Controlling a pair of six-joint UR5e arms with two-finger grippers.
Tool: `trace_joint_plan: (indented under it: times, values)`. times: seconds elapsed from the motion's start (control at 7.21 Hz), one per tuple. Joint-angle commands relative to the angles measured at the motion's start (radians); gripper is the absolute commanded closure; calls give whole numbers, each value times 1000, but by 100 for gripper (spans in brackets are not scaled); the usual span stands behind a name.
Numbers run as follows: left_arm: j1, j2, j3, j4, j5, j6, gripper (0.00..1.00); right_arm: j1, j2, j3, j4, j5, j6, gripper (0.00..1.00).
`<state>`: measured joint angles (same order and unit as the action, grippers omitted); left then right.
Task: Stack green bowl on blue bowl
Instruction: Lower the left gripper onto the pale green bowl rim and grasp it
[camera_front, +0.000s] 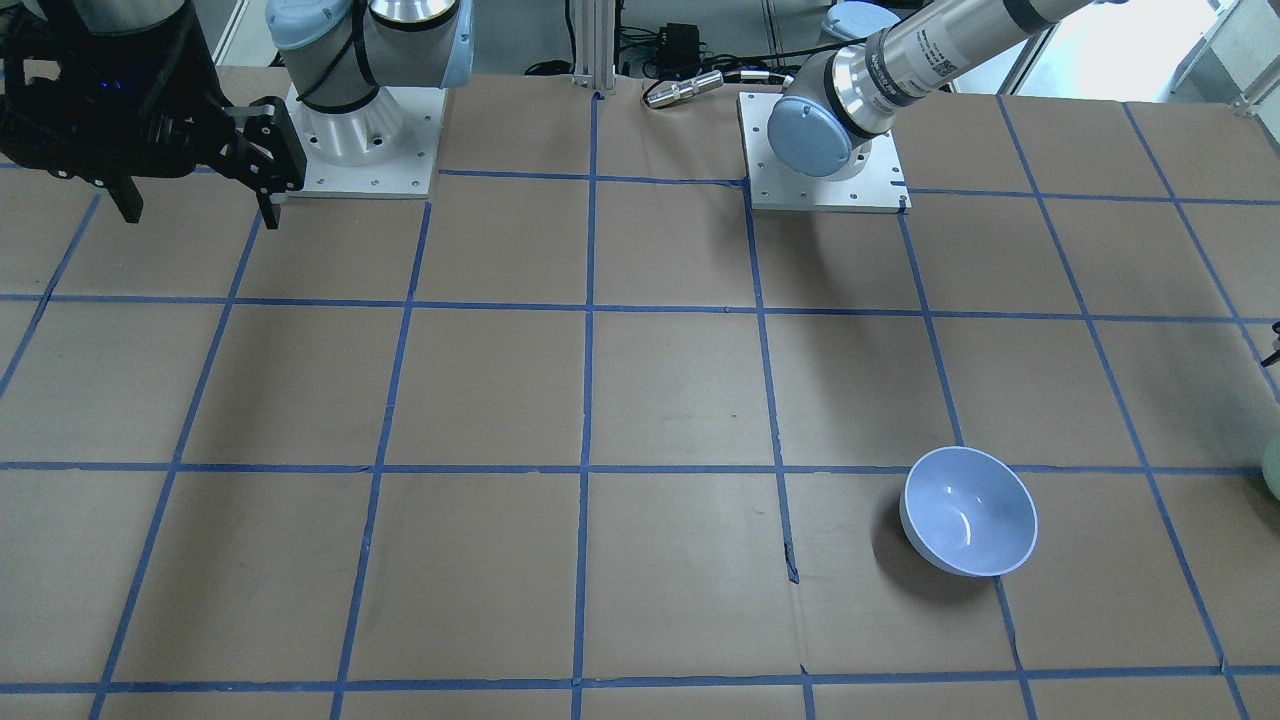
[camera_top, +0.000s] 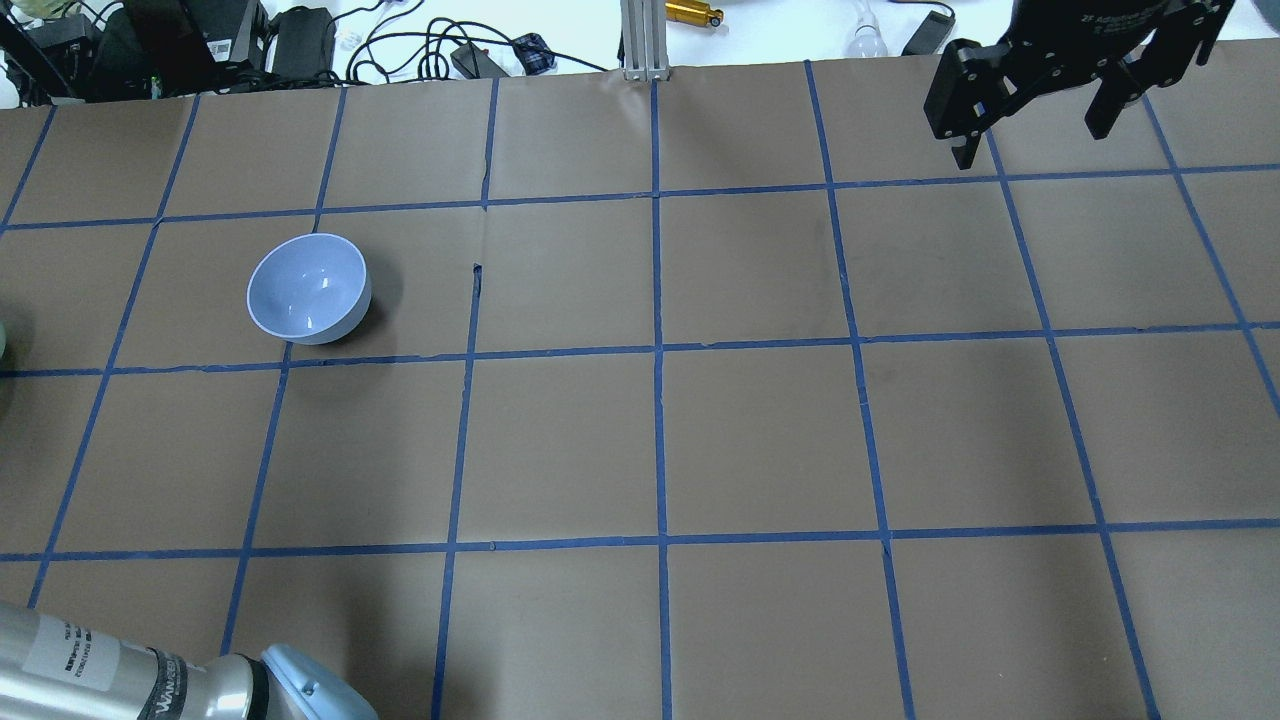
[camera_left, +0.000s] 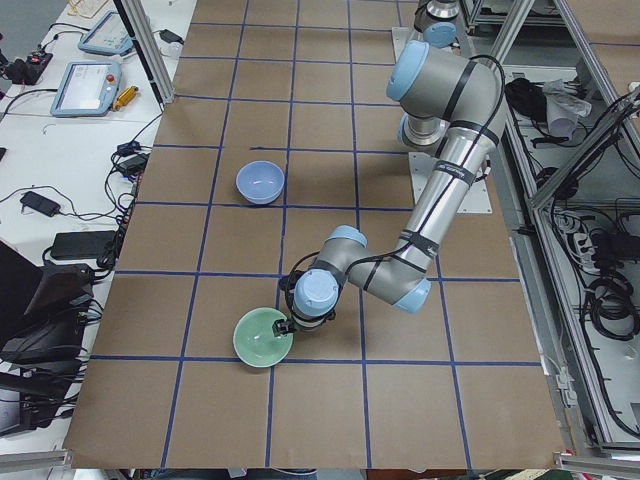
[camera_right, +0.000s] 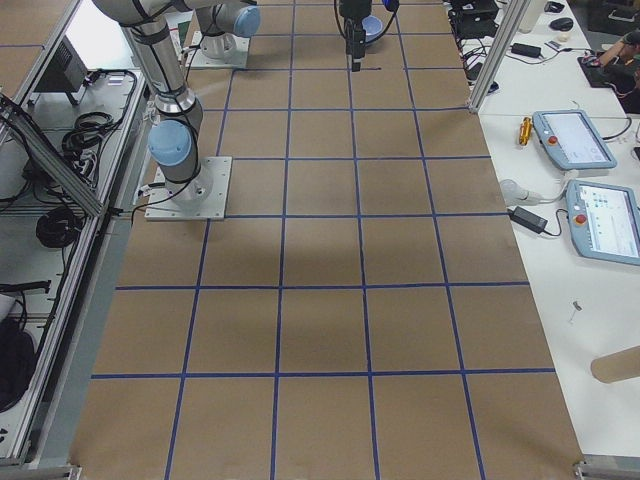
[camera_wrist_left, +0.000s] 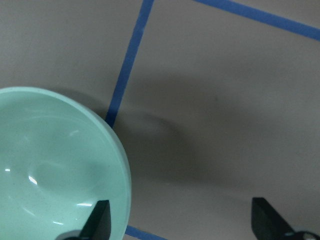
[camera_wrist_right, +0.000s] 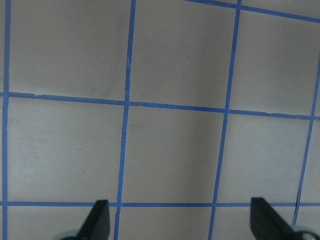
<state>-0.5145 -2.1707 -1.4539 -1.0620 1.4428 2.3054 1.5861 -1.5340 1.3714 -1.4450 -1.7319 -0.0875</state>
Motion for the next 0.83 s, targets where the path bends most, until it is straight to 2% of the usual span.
trace_joint_plan:
  times: [0.0, 0.69]
  values:
    - [-1, -26, 12, 2, -12, 50, 0, 0, 0, 0, 0, 0, 0, 0]
    - [-7, -55, 10, 46, 7, 34, 4, 0, 0, 0, 0, 0, 0, 0]
